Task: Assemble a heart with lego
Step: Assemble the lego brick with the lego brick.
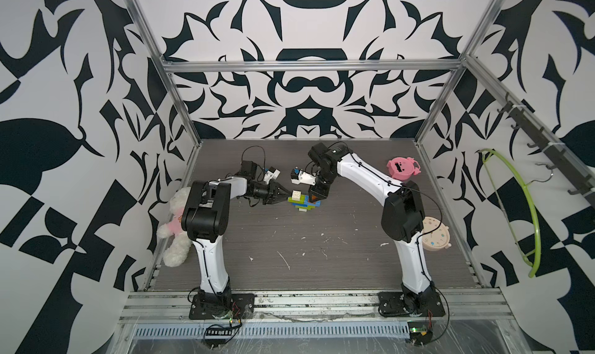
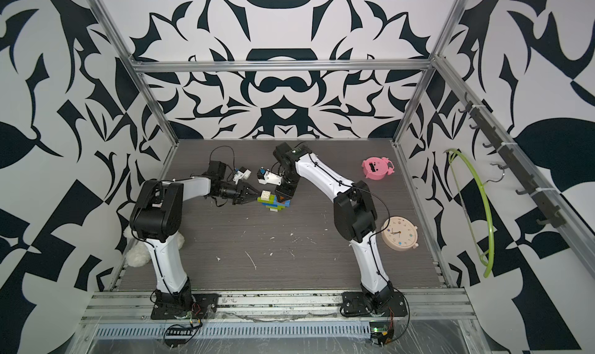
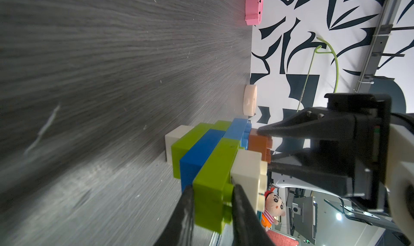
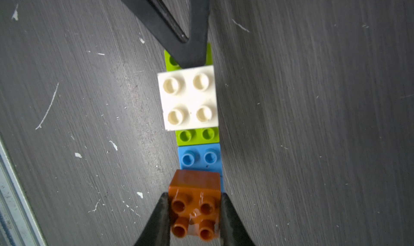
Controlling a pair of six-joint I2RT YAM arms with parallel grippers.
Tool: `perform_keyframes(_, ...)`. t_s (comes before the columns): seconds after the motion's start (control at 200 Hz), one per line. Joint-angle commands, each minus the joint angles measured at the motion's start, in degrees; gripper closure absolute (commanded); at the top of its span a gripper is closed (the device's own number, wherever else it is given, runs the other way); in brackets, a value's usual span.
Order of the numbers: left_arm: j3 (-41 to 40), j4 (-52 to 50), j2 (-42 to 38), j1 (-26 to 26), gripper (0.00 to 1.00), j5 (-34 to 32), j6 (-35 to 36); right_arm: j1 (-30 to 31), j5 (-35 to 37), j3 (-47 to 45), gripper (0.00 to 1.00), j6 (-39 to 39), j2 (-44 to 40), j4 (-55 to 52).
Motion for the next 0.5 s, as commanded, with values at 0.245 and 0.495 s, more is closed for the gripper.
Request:
perform_keyframes(0.245, 1.25, -2.60, 2.28, 0.62, 0.76, -4.69, 2.41, -1.09, -0.51, 4.99, 0.93, -0.80, 3.77, -3.89)
perform_keyframes(0.495, 2.54, -3.92, 3.23, 0.79, 0.76, -4.78, 3.49, -1.69, -0.82, 4.23, 0.91, -2.18, 4.87, -5.90)
